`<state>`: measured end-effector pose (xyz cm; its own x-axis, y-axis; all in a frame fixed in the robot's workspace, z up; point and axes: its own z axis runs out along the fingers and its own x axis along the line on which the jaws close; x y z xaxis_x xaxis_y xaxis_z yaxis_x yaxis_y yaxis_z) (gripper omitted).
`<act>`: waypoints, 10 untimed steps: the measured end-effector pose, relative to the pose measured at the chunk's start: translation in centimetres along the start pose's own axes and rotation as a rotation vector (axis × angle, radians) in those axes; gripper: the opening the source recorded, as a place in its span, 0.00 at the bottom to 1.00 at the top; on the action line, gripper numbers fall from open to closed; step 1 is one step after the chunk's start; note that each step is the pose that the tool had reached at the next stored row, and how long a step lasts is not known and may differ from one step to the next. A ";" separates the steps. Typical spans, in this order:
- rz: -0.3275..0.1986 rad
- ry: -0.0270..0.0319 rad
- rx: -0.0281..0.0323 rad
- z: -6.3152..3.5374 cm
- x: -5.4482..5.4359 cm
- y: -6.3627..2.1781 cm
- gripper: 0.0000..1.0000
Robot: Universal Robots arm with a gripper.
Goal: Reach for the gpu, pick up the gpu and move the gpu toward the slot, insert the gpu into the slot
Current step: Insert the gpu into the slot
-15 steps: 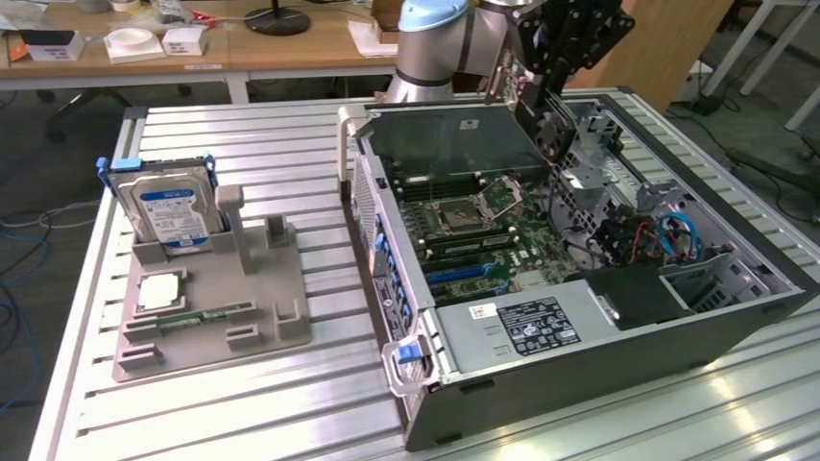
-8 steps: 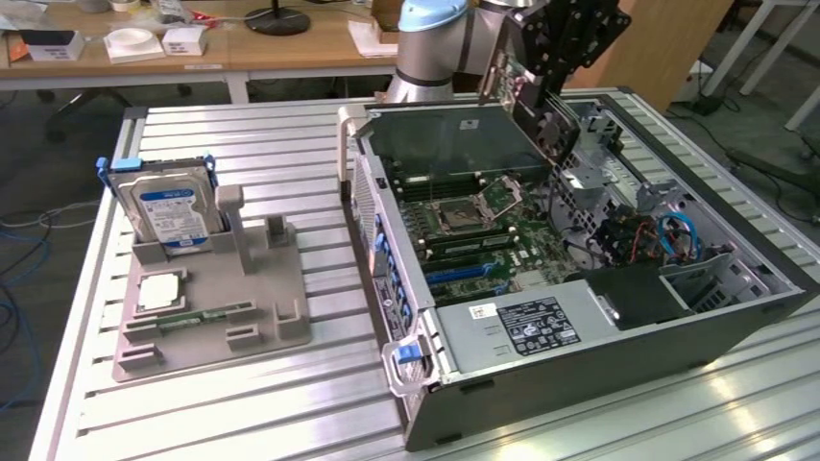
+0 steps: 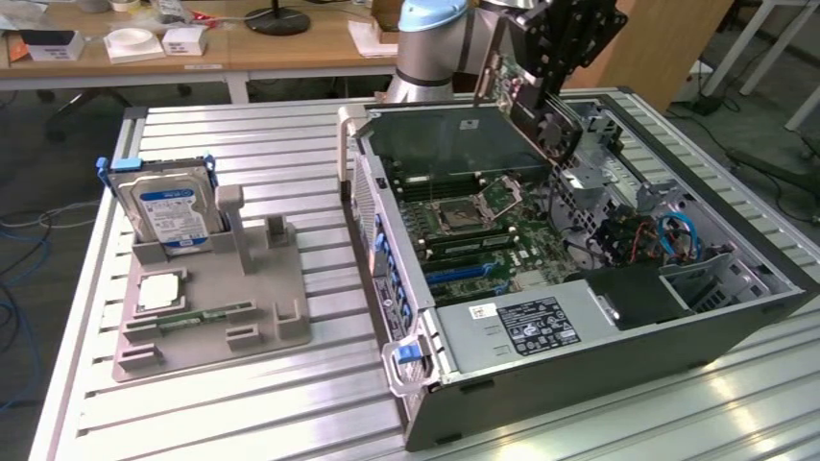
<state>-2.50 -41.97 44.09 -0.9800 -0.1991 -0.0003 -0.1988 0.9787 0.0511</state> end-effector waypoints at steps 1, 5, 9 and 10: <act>-0.009 0.0005 0.0000 0.00 0.0 -0.02 0.26; -0.054 0.0029 0.0003 0.00 0.1 -0.04 0.26; -0.104 0.0054 0.0002 0.03 0.1 -0.03 0.26; -0.118 0.0061 0.0001 0.04 0.1 -0.03 0.26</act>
<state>-2.59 -42.02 44.06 -0.9497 -0.3132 -0.0002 -0.3128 0.9484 0.0509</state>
